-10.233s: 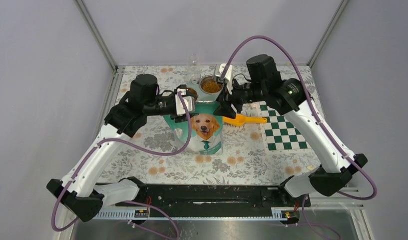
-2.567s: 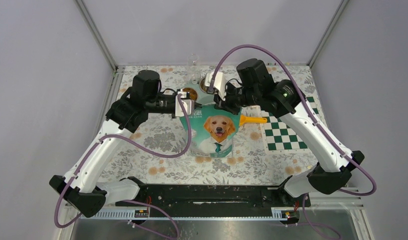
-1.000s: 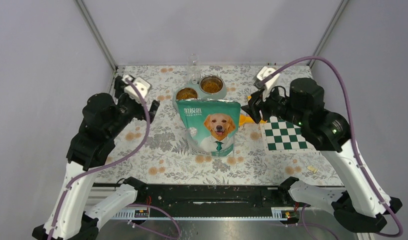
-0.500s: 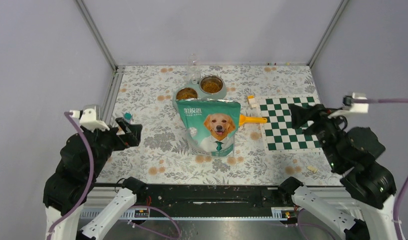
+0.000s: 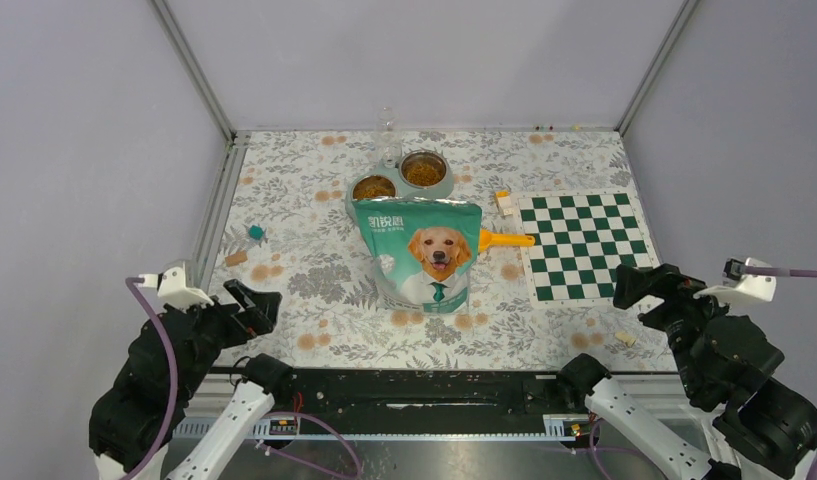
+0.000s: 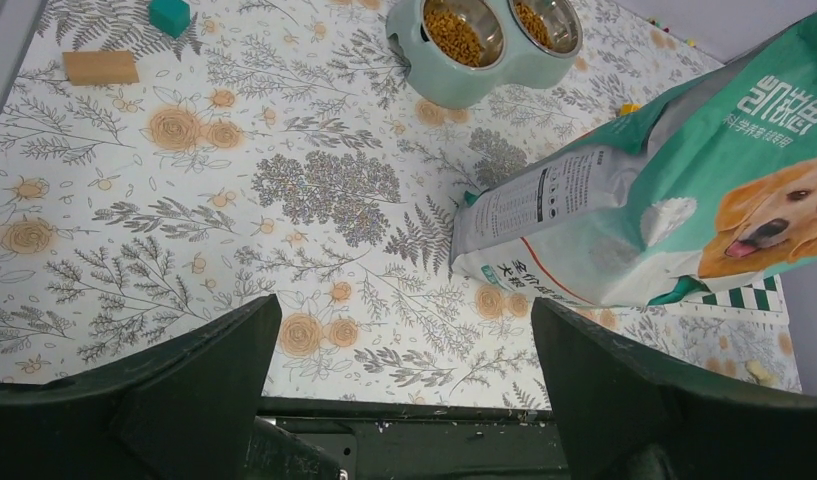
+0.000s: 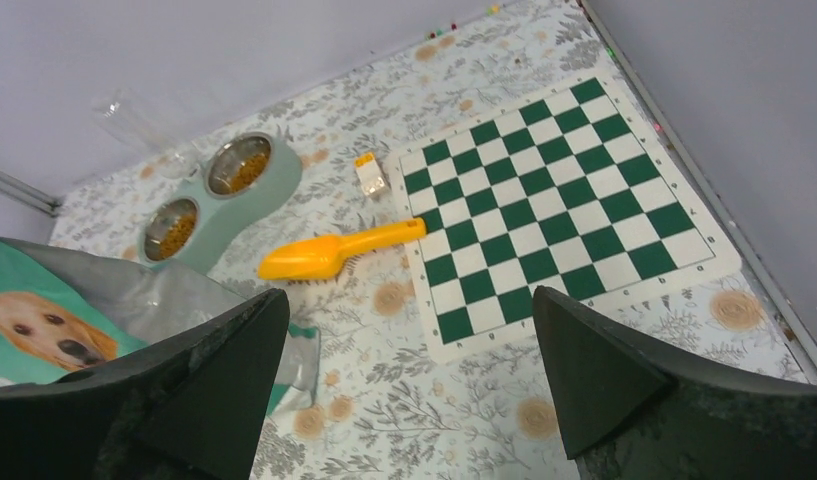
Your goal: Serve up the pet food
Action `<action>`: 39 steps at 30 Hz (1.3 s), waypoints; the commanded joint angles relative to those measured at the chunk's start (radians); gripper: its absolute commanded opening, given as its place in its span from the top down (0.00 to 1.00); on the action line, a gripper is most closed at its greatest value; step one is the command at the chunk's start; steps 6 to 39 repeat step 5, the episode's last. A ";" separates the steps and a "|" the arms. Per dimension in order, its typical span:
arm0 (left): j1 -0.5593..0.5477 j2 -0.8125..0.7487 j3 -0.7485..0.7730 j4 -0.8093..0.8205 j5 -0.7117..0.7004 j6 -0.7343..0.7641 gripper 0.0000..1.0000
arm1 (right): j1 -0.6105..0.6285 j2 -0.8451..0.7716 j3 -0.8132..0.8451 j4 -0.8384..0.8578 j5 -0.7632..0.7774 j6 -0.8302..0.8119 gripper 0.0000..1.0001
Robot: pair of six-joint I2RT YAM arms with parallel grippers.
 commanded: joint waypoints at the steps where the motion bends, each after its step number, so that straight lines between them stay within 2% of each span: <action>1: 0.001 -0.045 -0.024 0.012 -0.014 -0.011 0.01 | -0.004 -0.023 -0.039 -0.046 0.025 -0.004 0.01; 39: 0.003 -0.041 -0.008 0.002 -0.003 -0.005 0.01 | -0.003 -0.033 -0.050 -0.047 0.003 -0.001 0.00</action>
